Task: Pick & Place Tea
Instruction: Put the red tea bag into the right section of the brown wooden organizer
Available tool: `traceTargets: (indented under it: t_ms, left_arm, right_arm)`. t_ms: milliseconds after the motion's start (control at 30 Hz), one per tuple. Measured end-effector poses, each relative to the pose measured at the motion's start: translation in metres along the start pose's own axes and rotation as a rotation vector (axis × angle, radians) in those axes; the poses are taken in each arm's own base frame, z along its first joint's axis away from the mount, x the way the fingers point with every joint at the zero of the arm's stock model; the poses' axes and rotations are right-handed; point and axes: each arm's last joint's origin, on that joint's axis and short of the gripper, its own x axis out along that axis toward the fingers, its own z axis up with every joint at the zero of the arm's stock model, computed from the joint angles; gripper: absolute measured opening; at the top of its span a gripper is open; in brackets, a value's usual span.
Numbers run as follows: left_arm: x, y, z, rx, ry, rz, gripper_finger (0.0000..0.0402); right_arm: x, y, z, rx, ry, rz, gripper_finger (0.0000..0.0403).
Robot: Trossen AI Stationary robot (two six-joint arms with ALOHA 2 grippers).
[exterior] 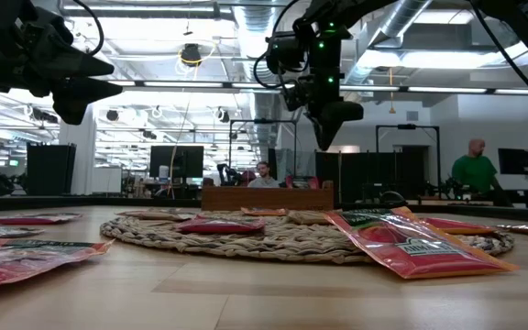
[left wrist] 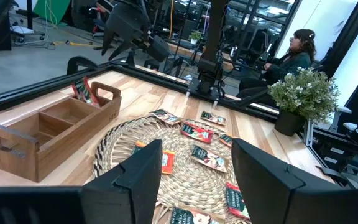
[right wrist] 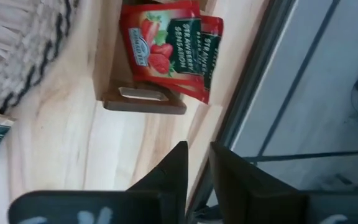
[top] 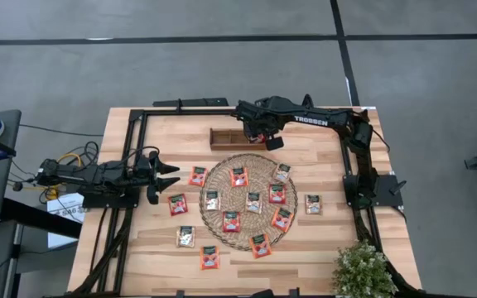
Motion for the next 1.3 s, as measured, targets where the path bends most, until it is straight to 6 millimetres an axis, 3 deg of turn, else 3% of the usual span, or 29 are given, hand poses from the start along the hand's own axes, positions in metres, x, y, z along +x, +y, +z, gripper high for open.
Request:
traceTargets:
  t_ms: [300,633,867,1033,1300]
  left_arm:
    - [0.000,0.000,0.000,0.000,0.000,0.000,0.0185]
    - [0.000,0.000,0.000,0.000,0.000,0.000,0.0185]
    - [0.000,0.000,0.000,0.000,0.000,0.000,0.0185]
    - [0.000,0.000,0.000,0.000,0.000,0.000,0.0185]
    - [0.000,0.000,0.000,0.000,0.000,0.000,0.0185]
  right_arm:
    - [-0.011,0.011,0.005,0.002,0.076,-0.092,0.0060]
    - [-0.082,0.064,-0.019,0.070,-0.128,0.469,0.0060]
    - [-0.121,0.087,-0.023,0.074,-0.279,0.563,0.0060]
    - [-0.117,0.099,-0.011,0.041,-0.301,0.561,0.0061]
    - [-0.068,0.122,-0.013,0.084,-0.149,0.656,0.0089]
